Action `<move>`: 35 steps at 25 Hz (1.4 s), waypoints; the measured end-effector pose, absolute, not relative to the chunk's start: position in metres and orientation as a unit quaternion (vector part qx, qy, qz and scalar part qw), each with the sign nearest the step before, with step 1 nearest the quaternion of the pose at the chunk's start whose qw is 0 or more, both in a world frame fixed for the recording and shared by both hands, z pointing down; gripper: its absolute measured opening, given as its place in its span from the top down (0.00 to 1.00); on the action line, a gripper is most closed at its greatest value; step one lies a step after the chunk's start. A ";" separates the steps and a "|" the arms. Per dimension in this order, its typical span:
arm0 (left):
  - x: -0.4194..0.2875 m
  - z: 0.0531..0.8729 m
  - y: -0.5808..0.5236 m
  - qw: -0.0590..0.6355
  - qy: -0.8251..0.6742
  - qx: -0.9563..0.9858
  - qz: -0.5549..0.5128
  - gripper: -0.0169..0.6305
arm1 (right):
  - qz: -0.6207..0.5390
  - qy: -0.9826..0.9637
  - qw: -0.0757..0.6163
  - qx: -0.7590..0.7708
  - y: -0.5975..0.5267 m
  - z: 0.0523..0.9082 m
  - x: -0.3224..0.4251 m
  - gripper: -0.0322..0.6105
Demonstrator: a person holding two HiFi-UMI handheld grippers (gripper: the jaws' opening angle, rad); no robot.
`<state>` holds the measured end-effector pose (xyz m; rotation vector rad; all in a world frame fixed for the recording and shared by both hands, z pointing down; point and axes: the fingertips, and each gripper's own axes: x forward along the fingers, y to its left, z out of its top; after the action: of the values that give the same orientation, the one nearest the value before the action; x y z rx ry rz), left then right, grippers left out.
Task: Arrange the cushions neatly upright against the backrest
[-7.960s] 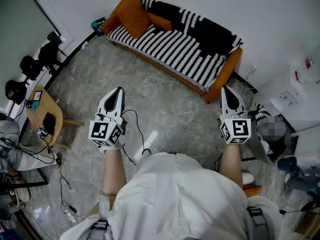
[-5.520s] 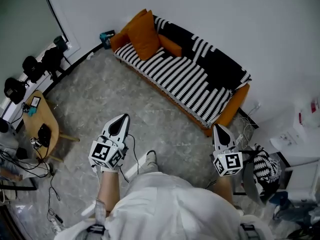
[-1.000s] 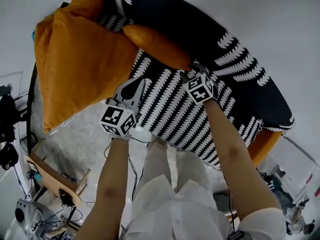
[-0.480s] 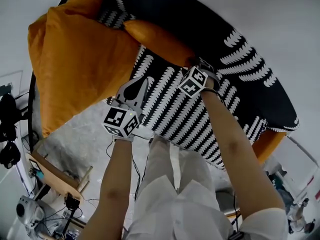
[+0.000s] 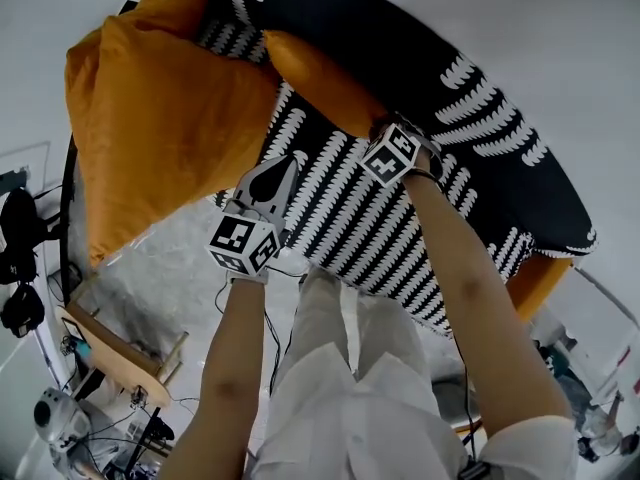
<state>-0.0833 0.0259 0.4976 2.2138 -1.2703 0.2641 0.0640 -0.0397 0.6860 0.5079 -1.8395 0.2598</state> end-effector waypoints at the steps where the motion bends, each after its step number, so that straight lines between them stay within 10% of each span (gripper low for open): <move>1: -0.083 0.492 0.025 0.283 -0.473 0.829 0.099 0.95 | 0.119 -0.784 0.569 0.217 -0.039 0.680 0.066 0.87; 35: 0.287 0.460 0.084 0.282 -0.280 0.905 0.151 0.95 | 0.248 -0.740 0.589 0.209 0.177 0.637 0.534 0.85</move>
<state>0.2867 0.0844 0.4600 2.4238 -0.7504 0.4048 0.5345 0.1766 0.6373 0.4871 -1.7230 0.5775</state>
